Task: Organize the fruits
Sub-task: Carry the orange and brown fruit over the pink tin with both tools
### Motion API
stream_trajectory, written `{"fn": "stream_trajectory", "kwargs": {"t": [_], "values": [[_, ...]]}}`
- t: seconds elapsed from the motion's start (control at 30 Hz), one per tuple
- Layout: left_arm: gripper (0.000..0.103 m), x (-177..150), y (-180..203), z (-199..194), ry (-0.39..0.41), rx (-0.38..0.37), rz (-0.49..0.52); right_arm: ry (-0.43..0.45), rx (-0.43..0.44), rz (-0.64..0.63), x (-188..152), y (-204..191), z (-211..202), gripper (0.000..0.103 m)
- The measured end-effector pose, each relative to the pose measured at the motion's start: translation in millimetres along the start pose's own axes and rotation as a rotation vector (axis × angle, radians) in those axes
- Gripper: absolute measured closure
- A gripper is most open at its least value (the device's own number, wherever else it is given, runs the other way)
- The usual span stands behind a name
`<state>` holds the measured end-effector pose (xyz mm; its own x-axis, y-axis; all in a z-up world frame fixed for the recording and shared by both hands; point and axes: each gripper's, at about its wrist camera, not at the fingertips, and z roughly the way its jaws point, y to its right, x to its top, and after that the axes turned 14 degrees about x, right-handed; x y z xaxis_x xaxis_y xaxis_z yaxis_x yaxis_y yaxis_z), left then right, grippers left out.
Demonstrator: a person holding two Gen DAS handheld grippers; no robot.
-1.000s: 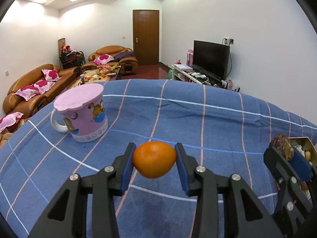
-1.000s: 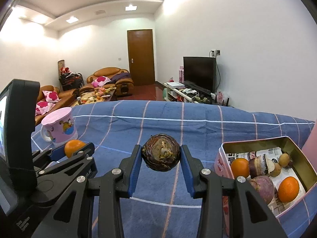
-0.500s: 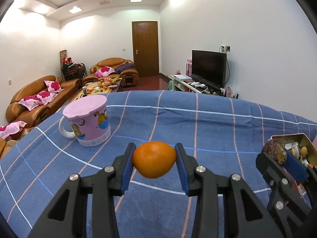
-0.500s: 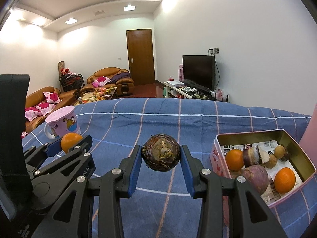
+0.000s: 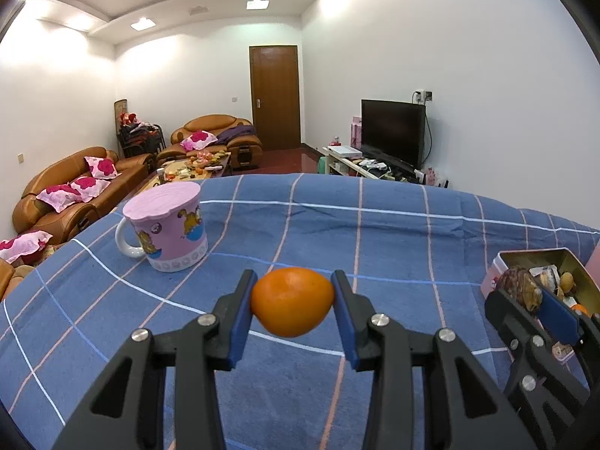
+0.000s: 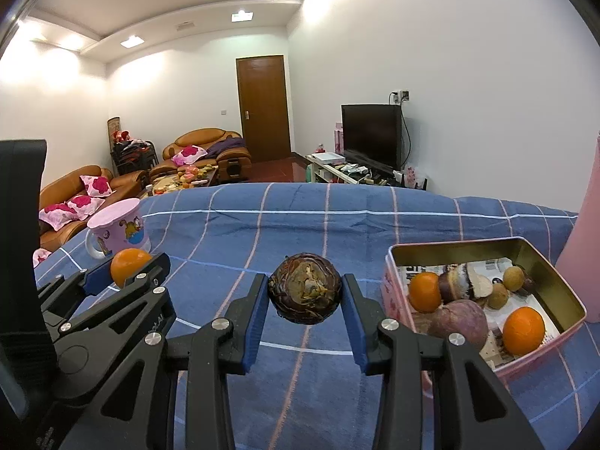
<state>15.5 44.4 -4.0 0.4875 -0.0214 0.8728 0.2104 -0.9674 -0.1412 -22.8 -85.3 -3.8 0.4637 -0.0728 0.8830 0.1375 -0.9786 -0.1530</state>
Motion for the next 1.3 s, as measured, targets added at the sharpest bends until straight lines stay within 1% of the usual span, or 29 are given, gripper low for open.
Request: {"fn": "stream_trajectory", "kwargs": {"t": [0.53, 1.3], "values": [[0.061, -7, 23, -21, 0.011, -0.036, 0.011, 0.001, -0.033, 0.018, -5, 23, -22, 0.062], [0.061, -11, 77, -52, 0.033, -0.107, 0.057, 0.019, -0.135, 0.043, -10, 72, -55, 0.062]]}}
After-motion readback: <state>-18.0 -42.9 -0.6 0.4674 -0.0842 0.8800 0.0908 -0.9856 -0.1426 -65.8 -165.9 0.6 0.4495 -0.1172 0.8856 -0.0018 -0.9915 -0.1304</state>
